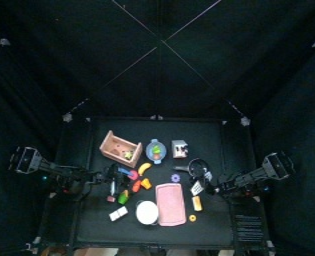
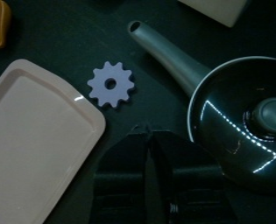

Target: Grab purple gear

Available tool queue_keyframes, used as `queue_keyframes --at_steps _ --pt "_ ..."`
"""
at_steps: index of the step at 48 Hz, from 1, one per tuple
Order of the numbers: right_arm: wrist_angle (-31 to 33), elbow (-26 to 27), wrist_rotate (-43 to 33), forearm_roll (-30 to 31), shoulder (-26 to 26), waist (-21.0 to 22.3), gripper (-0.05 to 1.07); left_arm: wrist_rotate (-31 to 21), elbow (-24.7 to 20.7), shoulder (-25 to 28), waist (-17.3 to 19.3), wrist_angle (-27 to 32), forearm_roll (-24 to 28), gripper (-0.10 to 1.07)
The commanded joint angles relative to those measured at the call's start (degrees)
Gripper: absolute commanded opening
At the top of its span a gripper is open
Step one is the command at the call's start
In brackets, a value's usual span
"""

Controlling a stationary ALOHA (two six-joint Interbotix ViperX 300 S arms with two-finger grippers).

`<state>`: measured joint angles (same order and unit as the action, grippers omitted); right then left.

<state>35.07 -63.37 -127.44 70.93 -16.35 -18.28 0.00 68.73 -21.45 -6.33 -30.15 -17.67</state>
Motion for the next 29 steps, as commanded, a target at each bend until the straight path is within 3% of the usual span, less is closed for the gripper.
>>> queue_keyframes --at_steps 1,21,29 --pt "-0.7 1.8 0.0 -0.4 -1.2 0.4 0.43 0.0 -1.5 0.0 0.1 -0.6 0.2 -0.03" --pt "-1.1 4.7 -0.4 -1.4 -1.2 1.3 0.43 0.0 -1.8 0.1 -0.5 -0.5 0.9 -0.03" --pt "-1.1 5.4 -0.1 -3.3 -1.0 1.8 0.48 0.0 -2.1 0.1 -0.5 -0.5 0.9 -0.03"
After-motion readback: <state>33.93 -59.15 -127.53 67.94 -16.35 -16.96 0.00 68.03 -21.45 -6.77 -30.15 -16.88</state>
